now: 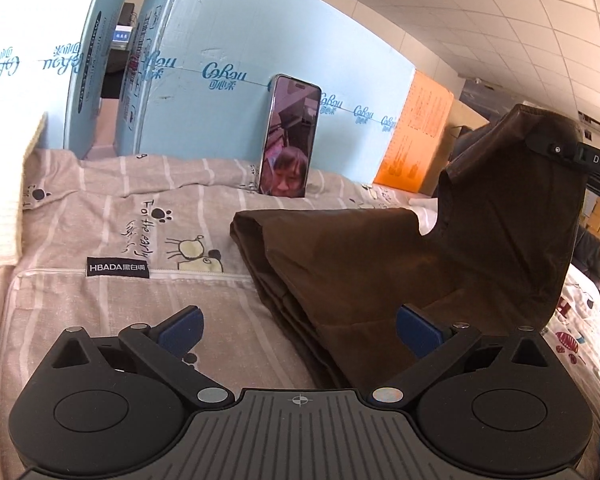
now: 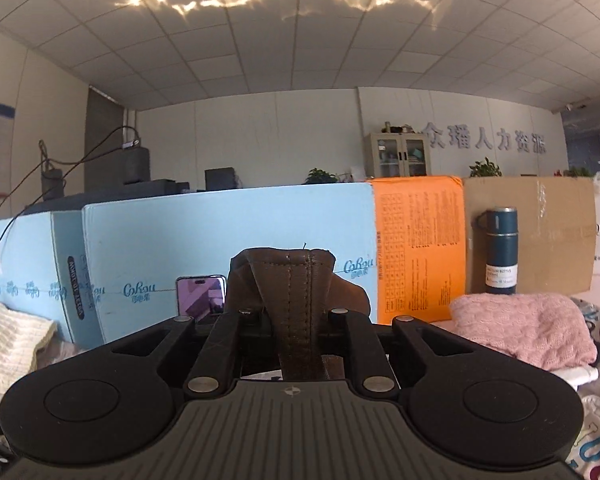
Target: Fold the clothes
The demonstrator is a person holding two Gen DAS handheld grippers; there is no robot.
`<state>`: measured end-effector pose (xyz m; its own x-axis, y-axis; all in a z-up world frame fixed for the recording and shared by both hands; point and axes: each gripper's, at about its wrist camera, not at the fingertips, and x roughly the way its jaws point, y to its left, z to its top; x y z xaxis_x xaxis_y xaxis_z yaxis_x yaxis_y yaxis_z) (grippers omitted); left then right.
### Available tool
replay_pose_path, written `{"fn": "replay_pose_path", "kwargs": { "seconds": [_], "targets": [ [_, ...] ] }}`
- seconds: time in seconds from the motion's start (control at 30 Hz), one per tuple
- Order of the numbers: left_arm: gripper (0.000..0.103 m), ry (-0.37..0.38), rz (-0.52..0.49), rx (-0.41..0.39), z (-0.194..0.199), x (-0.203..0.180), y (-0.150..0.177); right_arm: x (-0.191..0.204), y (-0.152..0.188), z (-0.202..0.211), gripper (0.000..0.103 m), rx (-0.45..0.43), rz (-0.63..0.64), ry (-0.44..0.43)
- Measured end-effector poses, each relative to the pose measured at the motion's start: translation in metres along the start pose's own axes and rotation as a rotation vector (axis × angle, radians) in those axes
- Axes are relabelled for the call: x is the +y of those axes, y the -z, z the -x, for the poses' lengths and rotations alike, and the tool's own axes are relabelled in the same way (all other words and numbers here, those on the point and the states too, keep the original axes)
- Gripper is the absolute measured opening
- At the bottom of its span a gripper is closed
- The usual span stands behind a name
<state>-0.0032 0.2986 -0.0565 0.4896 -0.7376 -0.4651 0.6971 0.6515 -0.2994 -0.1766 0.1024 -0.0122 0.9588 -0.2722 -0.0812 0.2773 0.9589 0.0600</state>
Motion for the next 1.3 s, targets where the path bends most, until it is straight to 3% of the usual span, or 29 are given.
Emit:
{"fn": "replay_pose_path", "kwargs": {
  "seconds": [0.2,0.3,0.43,0.5,0.6,0.67,0.7,0.77,0.87,0.97,1.07,1.2,1.3],
  "targets": [
    [0.103,-0.02,0.036,-0.021,0.002,0.004,0.0,0.049,0.013,0.002,0.012,0.083,0.178,-0.118],
    [0.103,-0.007,0.109,-0.101,0.012,0.013,-0.003,0.063,0.023,0.005,0.014,0.158,0.2,-0.167],
    [0.103,0.097,0.236,-0.186,0.024,0.026,-0.006,0.075,0.036,0.013,0.018,0.242,0.242,-0.241],
    [0.103,0.16,0.294,-0.172,0.022,0.028,-0.008,0.077,0.041,0.02,0.02,0.275,0.274,-0.283],
    [0.103,0.257,0.384,-0.146,0.02,0.031,-0.01,0.075,0.046,0.028,0.035,0.315,0.296,-0.342],
    [0.103,0.356,0.45,-0.09,0.014,0.027,-0.008,0.069,0.047,0.032,0.05,0.336,0.284,-0.389],
    [0.103,0.403,0.471,-0.068,0.011,0.024,-0.007,0.066,0.047,0.033,0.051,0.346,0.277,-0.412],
    [0.103,0.465,0.479,-0.041,0.007,0.012,-0.006,0.059,0.048,0.036,0.065,0.367,0.264,-0.459],
    [0.103,0.528,0.495,0.021,-0.002,-0.004,-0.008,0.049,0.05,0.038,0.067,0.391,0.235,-0.489],
    [0.103,0.499,0.478,0.105,-0.018,-0.02,-0.014,0.04,0.052,0.04,0.074,0.39,0.21,-0.495],
    [0.103,0.388,0.506,0.194,-0.036,-0.023,-0.02,0.03,0.057,0.044,0.078,0.394,0.197,-0.522],
    [0.103,0.403,0.634,0.249,-0.055,-0.013,-0.021,0.031,0.063,0.042,0.08,0.383,0.249,-0.549],
    [0.103,0.412,0.668,0.241,-0.055,-0.011,-0.02,0.043,0.066,0.03,0.08,0.368,0.325,-0.541]
  ]
}}
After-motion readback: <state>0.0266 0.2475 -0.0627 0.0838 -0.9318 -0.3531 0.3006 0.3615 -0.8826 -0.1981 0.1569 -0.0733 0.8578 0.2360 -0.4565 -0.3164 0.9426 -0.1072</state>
